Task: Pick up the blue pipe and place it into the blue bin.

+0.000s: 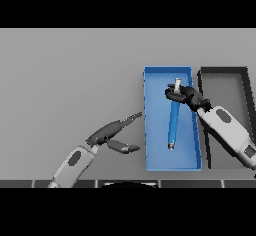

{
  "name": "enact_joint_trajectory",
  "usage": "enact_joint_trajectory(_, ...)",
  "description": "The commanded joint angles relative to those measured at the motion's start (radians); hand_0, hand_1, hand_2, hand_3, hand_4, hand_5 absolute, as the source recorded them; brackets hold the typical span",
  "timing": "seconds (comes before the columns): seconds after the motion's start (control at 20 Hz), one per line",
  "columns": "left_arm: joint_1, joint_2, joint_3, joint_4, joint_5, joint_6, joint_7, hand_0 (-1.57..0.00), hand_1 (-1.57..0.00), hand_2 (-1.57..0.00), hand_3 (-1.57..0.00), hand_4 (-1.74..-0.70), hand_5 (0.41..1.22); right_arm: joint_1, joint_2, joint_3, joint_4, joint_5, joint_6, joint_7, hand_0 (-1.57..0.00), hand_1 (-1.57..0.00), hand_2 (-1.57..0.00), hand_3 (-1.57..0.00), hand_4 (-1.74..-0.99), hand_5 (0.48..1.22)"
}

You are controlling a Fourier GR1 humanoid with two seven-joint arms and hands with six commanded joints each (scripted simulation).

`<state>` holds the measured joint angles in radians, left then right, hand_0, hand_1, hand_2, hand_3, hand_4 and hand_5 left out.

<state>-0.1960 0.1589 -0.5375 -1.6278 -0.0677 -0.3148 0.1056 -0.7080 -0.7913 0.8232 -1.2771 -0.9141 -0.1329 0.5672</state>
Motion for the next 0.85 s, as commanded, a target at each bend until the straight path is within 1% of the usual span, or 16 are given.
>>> enact_joint_trajectory(0.0,0.001,0.006,0.004,0.007,-0.006,0.001,-0.006,0.00,0.00,0.00,0.00,-0.90,0.450,0.004,0.001,0.014,0.015,0.018,0.019,-0.007,-0.14,-0.12,-0.12,-0.10,-1.131,0.857)
enact_joint_trajectory(0.05,-0.005,0.007,0.007,0.017,-0.006,-0.001,-0.013,0.00,0.00,0.00,0.00,-0.90,0.450,0.004,0.004,0.025,0.023,0.033,0.022,-0.001,-0.11,-0.10,-0.09,-0.08,-1.125,0.821)
enact_joint_trajectory(0.1,0.005,-0.004,-0.008,0.004,-0.010,0.003,-0.005,0.00,0.00,0.00,0.00,-0.90,0.453,0.003,0.006,0.030,0.030,0.044,0.029,-0.012,-0.09,-0.08,-0.08,-0.06,-1.126,0.794)
enact_joint_trajectory(0.15,0.005,-0.010,-0.012,0.009,-0.011,0.003,-0.001,0.00,0.00,0.00,0.00,-0.91,0.455,0.005,0.016,0.031,0.033,0.048,0.013,-0.014,-0.07,-0.06,-0.06,-0.05,-1.125,0.764)
enact_joint_trajectory(0.2,0.004,-0.013,-0.011,0.010,-0.014,0.008,0.004,0.00,0.00,0.00,0.00,-0.91,0.457,0.008,0.012,0.035,0.036,0.055,0.008,-0.010,-0.06,-0.05,-0.05,-0.04,-1.124,0.738)
enact_joint_trajectory(0.25,0.005,-0.016,-0.012,0.019,-0.020,0.013,0.006,0.00,0.00,0.00,0.00,-0.91,0.458,0.008,0.013,0.043,0.030,0.066,-0.006,-0.003,-0.04,-0.04,-0.04,-0.03,-1.124,0.717)
enact_joint_trajectory(0.3,-0.004,-0.014,-0.002,0.020,-0.013,0.012,0.005,0.00,0.00,0.00,0.00,-0.91,0.459,0.003,0.018,0.038,0.042,0.066,-0.003,-0.012,-0.04,-0.03,-0.03,-0.02,-1.122,0.705)
enact_joint_trajectory(0.35,-0.004,-0.017,-0.004,0.022,-0.015,0.014,0.006,0.00,0.00,0.00,0.00,-0.91,0.460,0.008,0.012,0.026,0.041,0.054,0.005,-0.032,-0.03,-0.03,-0.02,-0.02,-1.120,0.702)
enact_joint_trajectory(0.4,0.000,-0.013,-0.004,0.018,-0.015,0.012,-0.011,0.00,0.00,0.00,0.00,-0.92,0.462,0.008,0.008,0.023,0.039,0.050,0.012,-0.032,-0.02,-0.02,-0.02,-0.02,-1.119,0.695)
enact_joint_trajectory(0.45,-0.001,-0.007,-0.003,0.014,-0.014,0.009,-0.006,0.00,0.00,0.00,0.00,-0.92,0.464,0.008,0.009,0.025,0.045,0.054,0.014,-0.037,-0.02,-0.02,-0.02,-0.01,-1.123,0.689)
enact_joint_trajectory(0.55,-0.001,-0.007,0.001,0.022,-0.008,0.005,-0.005,0.00,0.00,0.00,0.00,-0.92,0.466,0.000,0.000,0.023,0.040,0.050,0.012,-0.016,-0.01,-0.01,-0.01,-0.01,-1.132,0.675)
enact_joint_trajectory(0.6,-0.002,-0.018,-0.005,0.024,-0.007,0.006,0.007,0.00,0.00,0.00,0.00,-0.92,0.464,0.000,0.010,0.025,0.050,0.051,0.023,-0.029,-0.01,-0.01,-0.01,-0.01,-1.129,0.672)
enact_joint_trajectory(0.7,0.006,-0.029,-0.019,0.017,-0.015,0.011,0.004,0.00,0.00,0.00,0.00,-0.92,0.467,0.003,0.013,0.023,0.047,0.047,0.028,-0.036,-0.01,-0.01,-0.01,-0.01,-1.129,0.674)
enact_joint_trajectory(0.8,-0.010,-0.031,-0.008,0.038,-0.014,0.013,0.009,0.00,0.00,0.00,0.00,-0.92,0.468,0.016,0.021,0.024,0.052,0.046,0.031,-0.056,-0.01,-0.01,-0.01,-0.01,-1.129,0.677)
